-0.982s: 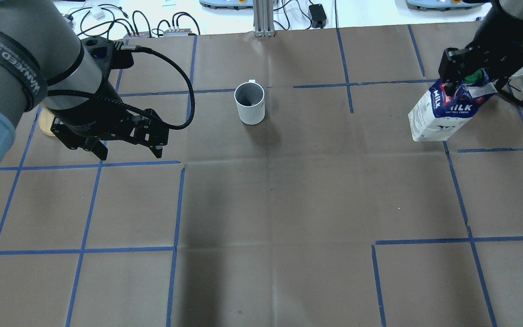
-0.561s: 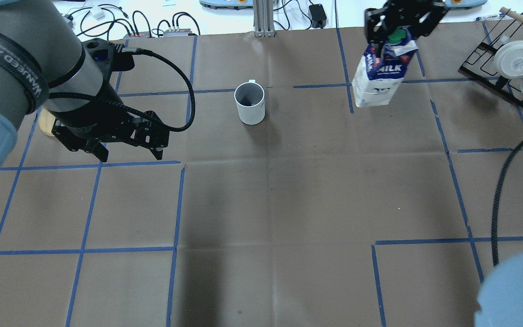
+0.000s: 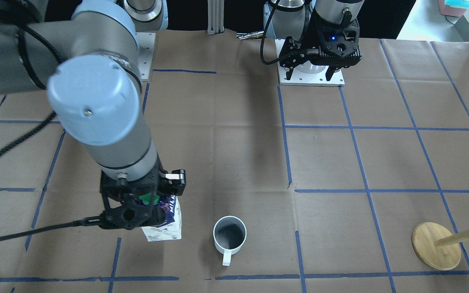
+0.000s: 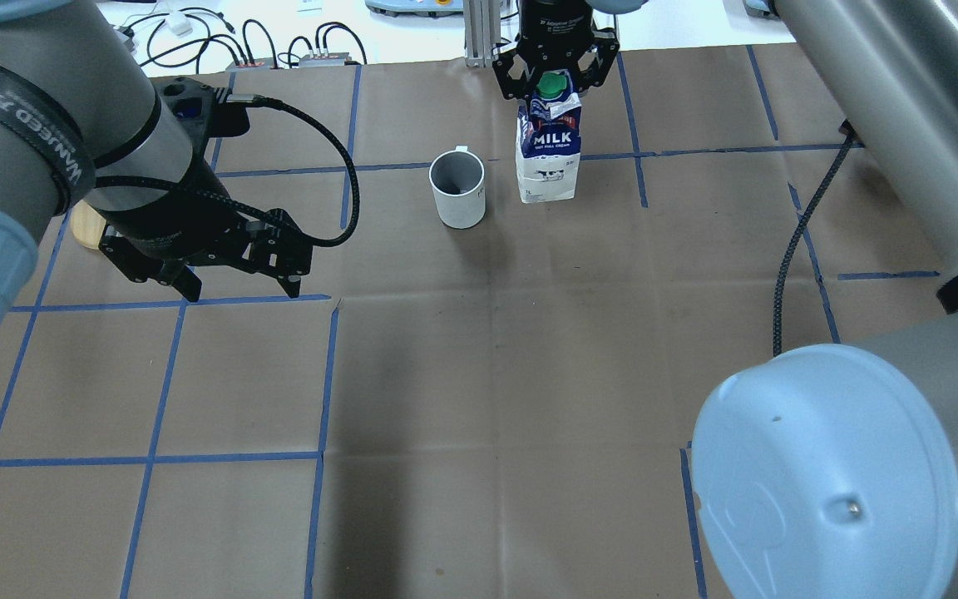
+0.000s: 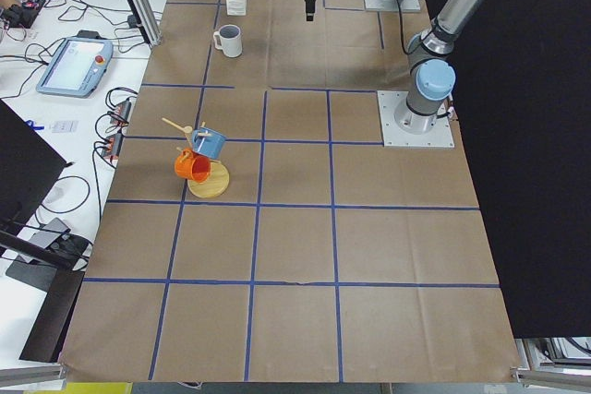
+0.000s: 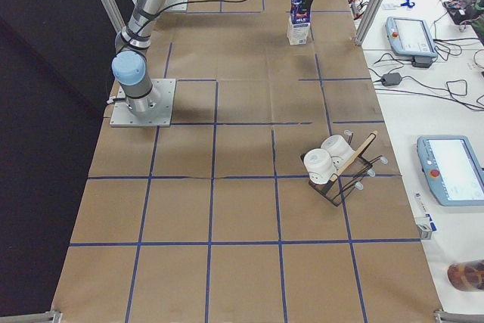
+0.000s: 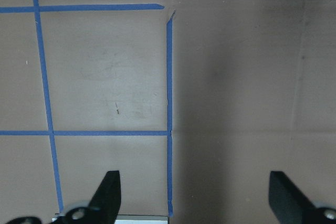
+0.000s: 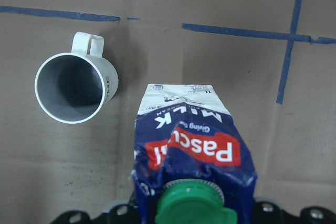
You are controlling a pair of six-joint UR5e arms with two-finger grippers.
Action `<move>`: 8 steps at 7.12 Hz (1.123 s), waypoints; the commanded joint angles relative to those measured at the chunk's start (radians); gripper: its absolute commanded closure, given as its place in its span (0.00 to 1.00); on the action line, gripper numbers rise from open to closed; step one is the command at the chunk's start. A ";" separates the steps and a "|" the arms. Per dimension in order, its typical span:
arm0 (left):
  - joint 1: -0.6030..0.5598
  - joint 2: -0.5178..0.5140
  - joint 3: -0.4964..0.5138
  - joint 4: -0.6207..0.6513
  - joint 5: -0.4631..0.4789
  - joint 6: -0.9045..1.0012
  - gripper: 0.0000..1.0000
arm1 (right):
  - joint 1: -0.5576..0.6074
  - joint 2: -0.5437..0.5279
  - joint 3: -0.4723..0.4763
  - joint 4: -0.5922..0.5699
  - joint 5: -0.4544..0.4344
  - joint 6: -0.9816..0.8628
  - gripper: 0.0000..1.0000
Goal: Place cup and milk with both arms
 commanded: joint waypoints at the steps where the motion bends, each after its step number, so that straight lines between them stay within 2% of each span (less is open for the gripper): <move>1: 0.001 0.000 -0.003 0.002 -0.001 -0.001 0.00 | 0.029 0.045 -0.004 -0.013 0.027 0.051 0.46; 7: 0.001 0.000 -0.003 0.005 -0.001 0.001 0.00 | 0.019 0.112 -0.001 -0.102 0.024 0.165 0.45; 8: 0.001 0.000 -0.003 0.005 -0.001 0.001 0.00 | 0.019 0.117 -0.003 -0.107 0.024 0.165 0.26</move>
